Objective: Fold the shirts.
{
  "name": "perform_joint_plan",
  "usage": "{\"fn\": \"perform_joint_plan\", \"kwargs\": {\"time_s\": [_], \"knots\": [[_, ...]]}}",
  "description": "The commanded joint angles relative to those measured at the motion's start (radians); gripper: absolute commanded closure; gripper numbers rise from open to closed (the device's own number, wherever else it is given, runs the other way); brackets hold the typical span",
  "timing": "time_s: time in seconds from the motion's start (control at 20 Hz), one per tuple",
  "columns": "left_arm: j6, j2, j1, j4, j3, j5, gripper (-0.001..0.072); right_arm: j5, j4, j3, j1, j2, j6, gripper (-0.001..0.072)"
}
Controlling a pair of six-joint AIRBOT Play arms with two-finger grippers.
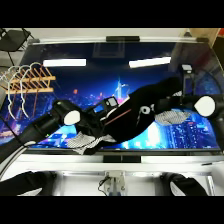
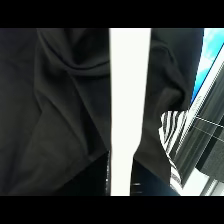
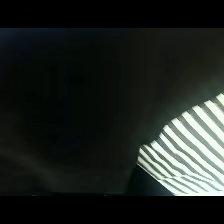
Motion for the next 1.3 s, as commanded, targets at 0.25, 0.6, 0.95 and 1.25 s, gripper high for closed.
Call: {"fn": "perform_joint_plan", "kwargs": {"time_s": [0.25,0.6,0.95,1.25], "knots": [[0.002,0.000,0.016,-0.007,0.001,-0.002,0.0656,-0.067,-0.306,0.243,0.005,0.126,-0.018,0.0652],[0.006,0.000,-0.022,-0.010,0.000,0.010,0.0656,-0.175,-0.324,0.351,0.004,-0.072,-0.043,0.0574],[-0.039,-0.001,-0.007,-0.010,0.000,0.063,0.0656,-0.063,-0.346,0.374,0.005,-0.009,-0.132,0.0072],[-0.038,-0.001,0.006,-0.010,0.000,0.063,0.0656,0.299,0.116,0.392,-0.140,-0.011,-0.250,0.0158]]}}
